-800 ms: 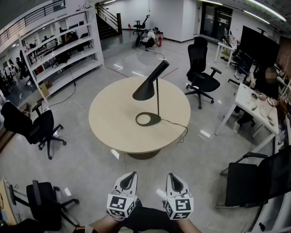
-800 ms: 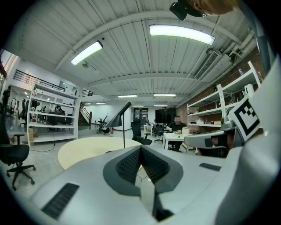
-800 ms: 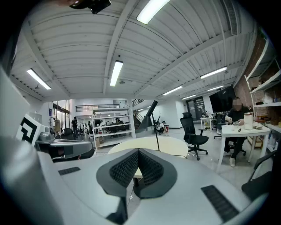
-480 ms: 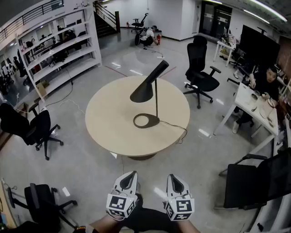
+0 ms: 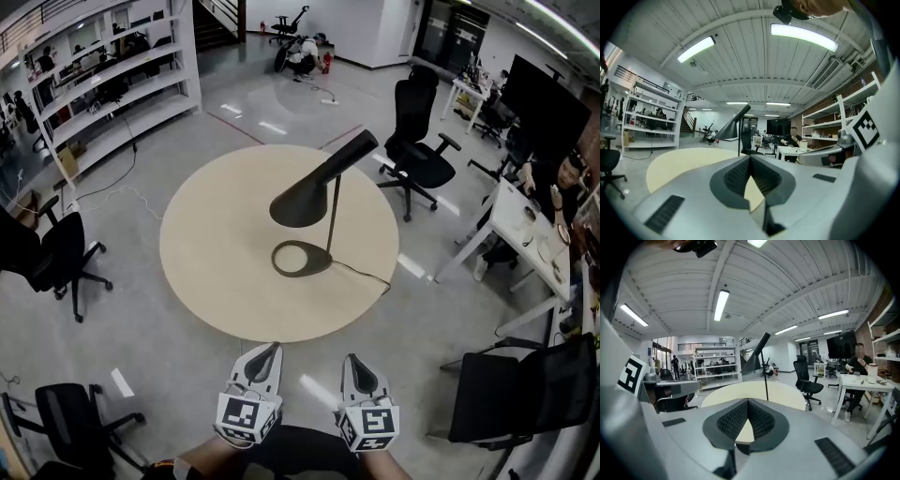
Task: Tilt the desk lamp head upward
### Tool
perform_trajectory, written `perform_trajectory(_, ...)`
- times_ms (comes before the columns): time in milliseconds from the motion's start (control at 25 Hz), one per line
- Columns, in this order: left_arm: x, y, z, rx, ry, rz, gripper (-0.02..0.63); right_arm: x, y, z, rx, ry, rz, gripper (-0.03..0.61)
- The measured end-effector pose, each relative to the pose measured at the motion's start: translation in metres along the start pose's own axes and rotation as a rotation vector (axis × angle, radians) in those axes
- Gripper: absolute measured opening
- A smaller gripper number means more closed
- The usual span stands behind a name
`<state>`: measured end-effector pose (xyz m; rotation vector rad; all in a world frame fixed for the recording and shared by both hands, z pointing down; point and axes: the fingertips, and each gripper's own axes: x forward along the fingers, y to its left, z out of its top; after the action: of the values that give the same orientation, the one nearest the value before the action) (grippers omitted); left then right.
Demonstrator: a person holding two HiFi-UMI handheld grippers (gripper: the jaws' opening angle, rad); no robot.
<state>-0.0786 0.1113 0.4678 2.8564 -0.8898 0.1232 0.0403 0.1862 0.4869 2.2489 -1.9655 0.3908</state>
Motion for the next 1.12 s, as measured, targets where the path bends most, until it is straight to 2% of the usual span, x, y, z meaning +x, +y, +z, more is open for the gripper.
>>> perform_trajectory(240, 0.065, 0.069, 0.041, -0.008, -0.040, -0.026, 0.048, 0.089, 0.002, 0.042, -0.031, 0.004, -0.012, 0.009)
perform_trajectory(480, 0.109, 0.120, 0.080, -0.004, -0.080, -0.055, 0.048, 0.153, 0.015, 0.089, -0.062, -0.029, -0.008, 0.009)
perform_trajectory(640, 0.134, 0.139, 0.103, 0.016, -0.109, -0.080, 0.048, 0.181, 0.013, 0.121, -0.083, -0.077, -0.006, 0.009)
perform_trajectory(800, 0.159, 0.150, 0.115, 0.031, -0.111, -0.070, 0.047, 0.203, 0.002, 0.140, -0.094, -0.111, 0.007, 0.009)
perform_trajectory(1000, 0.185, 0.149, 0.129, 0.027, -0.144, -0.023, 0.048, 0.222, -0.012, 0.156, -0.130, -0.139, 0.088, 0.009)
perform_trajectory(1120, 0.201, 0.148, 0.140, 0.016, -0.178, 0.011, 0.048, 0.232, -0.019, 0.181, -0.176, -0.179, 0.169, 0.009)
